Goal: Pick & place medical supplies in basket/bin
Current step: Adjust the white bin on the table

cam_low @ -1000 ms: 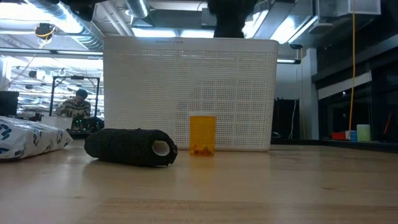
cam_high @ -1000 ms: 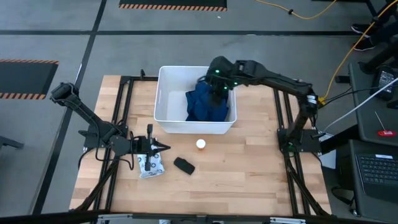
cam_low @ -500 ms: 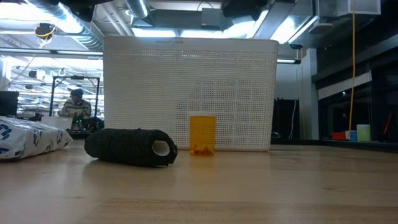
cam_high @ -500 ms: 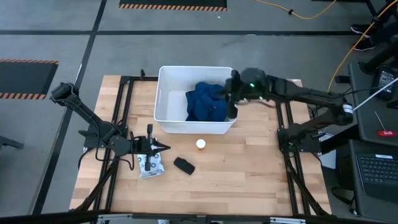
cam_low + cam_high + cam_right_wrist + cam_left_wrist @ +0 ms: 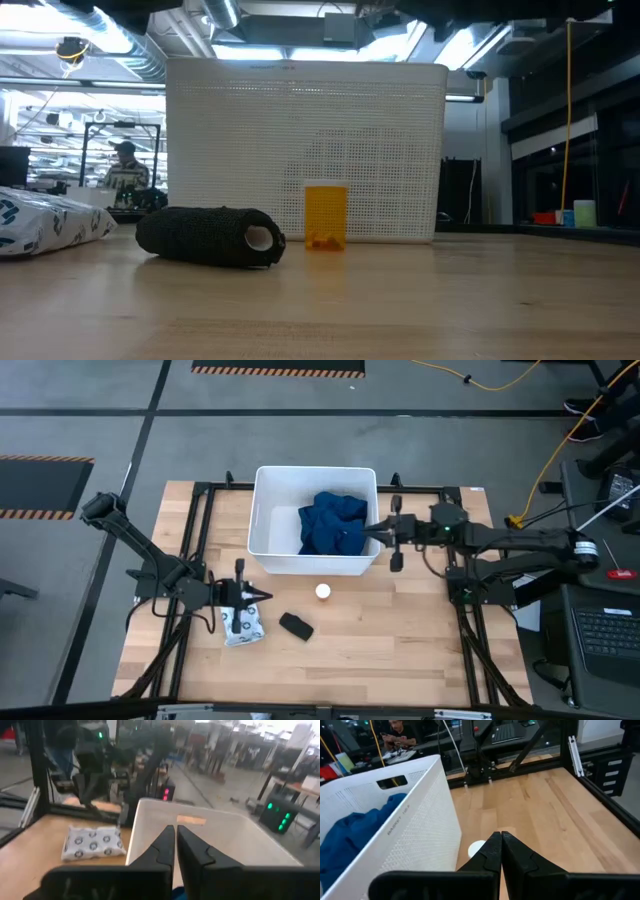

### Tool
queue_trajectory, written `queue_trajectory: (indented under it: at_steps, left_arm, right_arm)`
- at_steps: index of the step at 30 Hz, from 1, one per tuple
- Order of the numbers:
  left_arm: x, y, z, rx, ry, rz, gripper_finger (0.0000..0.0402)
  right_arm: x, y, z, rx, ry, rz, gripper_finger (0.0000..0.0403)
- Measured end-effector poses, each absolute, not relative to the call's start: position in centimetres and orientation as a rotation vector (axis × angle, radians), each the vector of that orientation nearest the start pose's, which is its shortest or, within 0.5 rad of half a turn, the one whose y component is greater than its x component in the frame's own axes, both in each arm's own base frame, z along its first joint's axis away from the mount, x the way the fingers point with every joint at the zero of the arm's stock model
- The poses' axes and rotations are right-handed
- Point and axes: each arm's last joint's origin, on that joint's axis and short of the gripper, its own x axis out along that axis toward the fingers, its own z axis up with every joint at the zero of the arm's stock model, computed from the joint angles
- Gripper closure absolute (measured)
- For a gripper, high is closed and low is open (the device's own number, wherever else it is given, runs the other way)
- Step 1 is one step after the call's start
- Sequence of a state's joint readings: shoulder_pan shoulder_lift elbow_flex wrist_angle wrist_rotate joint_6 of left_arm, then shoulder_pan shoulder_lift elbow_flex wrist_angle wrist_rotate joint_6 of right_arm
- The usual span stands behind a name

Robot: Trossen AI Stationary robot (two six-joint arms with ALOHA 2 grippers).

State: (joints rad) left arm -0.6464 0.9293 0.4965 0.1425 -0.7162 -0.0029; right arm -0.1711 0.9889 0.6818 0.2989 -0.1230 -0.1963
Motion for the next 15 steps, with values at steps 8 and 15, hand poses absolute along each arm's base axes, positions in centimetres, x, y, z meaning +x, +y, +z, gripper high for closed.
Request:
queue_trajectory:
  at_steps: [8,15]
  left_arm:
    - [16.55,-10.11,24.26,0.209,0.225,0.066,0.0398]
    - [16.55,-10.11,24.26,0.229,0.225,0.064,0.0398]
  right_arm:
    - [21.64,-3.38,29.66,-0.182,0.045,-0.043,0.0399]
    - [21.64,-3.38,29.64,-0.182,0.046,-0.043,0.0379]
